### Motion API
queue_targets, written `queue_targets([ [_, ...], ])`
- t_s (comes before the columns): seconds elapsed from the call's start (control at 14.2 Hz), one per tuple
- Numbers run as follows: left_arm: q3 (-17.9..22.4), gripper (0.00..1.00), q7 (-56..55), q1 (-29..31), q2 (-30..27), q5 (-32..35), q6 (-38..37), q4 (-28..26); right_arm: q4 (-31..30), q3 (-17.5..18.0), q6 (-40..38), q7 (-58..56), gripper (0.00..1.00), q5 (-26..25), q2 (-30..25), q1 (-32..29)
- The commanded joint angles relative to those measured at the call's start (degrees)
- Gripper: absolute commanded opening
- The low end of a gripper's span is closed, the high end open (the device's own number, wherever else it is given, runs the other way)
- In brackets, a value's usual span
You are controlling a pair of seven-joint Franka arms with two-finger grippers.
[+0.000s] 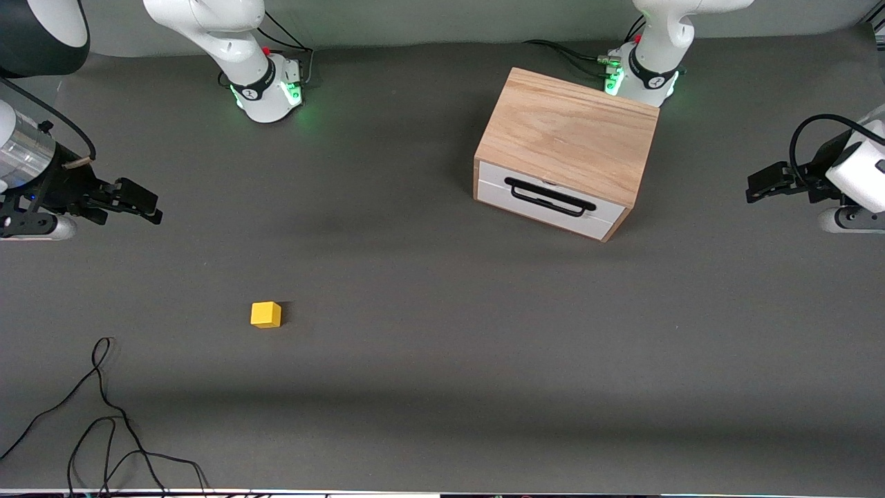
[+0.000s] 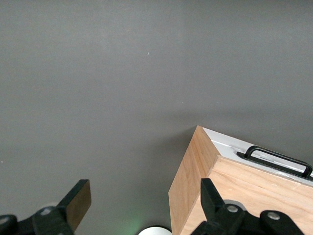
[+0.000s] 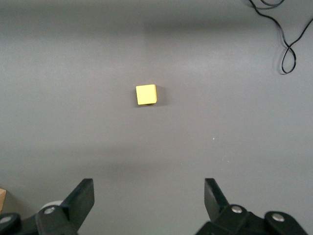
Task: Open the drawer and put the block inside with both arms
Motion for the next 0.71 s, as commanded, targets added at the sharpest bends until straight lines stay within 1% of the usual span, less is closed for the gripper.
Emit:
queue_targets([
  [0.0, 0.64, 1.0, 0.19, -0.95, 0.19, 0.61, -0.45, 0.95, 1.85, -0.39, -1.58, -1.17, 1.0, 0.48, 0.82, 0.55],
  [0.42, 0.56, 1.0, -0.42, -1.21, 0.71, 0.43, -0.63, 1.03, 1.94, -0.39, -1.58, -0.82, 1.0, 0.48, 0.82, 0.55],
  [0.49, 0.21, 1.0, -1.99, -1.65, 0.72, 0.43, -0.8, 0.95, 2.12, -0.3, -1.58, -0.64, 1.0, 0.48, 0.74, 0.55],
  [0.57, -0.67, 1.0, -7.57, -2.79, 0.89, 0.43, -0.8, 0.86, 2.38, -0.3, -1.58, -0.64, 1.0, 0.48, 0.74, 0.55],
  [0.64, -1.2, 1.0, -15.9, -3.84, 1.15, 0.43, -1.06, 0.86, 2.47, -0.3, -1.58, -0.73, 1.0, 0.48, 0.82, 0.46],
])
